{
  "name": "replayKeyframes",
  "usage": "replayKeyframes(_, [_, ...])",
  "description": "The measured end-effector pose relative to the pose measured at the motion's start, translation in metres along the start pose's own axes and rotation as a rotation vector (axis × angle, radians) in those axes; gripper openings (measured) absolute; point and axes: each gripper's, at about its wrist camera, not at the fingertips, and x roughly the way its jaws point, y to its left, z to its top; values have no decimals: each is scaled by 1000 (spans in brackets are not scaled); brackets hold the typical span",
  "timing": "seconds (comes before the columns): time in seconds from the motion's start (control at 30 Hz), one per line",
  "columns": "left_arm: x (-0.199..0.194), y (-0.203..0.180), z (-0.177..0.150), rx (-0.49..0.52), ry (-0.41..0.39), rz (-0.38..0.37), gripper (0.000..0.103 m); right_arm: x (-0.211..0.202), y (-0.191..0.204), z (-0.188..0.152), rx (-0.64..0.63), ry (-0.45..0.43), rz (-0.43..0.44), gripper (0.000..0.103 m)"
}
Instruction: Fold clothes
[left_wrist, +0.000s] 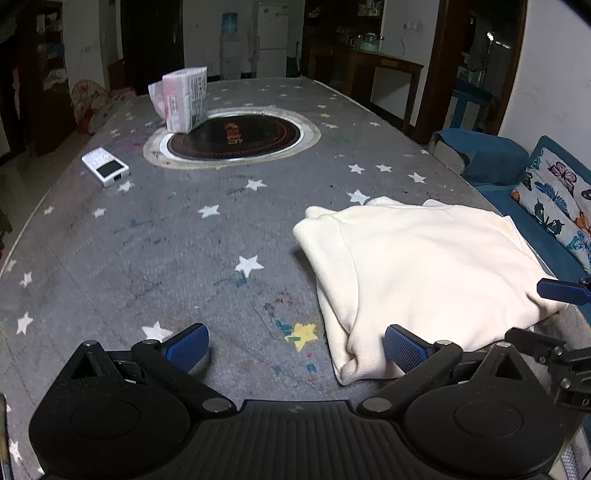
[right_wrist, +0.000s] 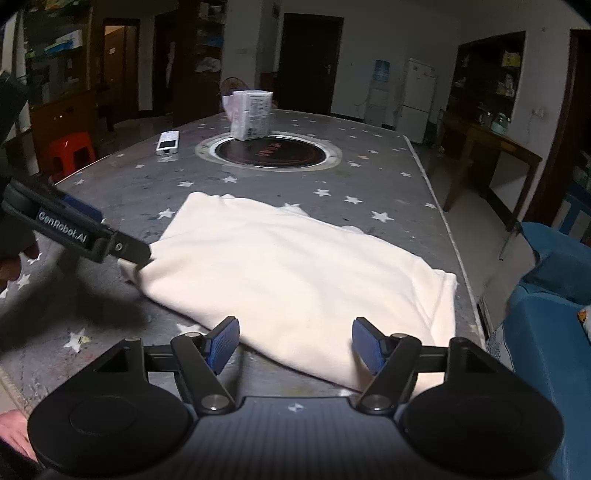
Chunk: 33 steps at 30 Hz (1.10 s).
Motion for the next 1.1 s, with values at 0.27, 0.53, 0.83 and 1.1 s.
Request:
replayKeyframes(0.27, [-8,-4,-3,-9,-20,18,103,-5,8,-1,-1,-14,9,78])
replayKeyframes(0.53, [-15,-19,-7,22,-8,8,103,-11,10,-5,53,-21,-14,87])
replayKeyframes(0.83, [-18,-30,-12,34,15,3,103,-20,14,-9,87,-43,-61,97])
replayKeyframes(1.1, [-22,-38,-17,52,12,5,103,-26,14,-16,121,-49,-68,100])
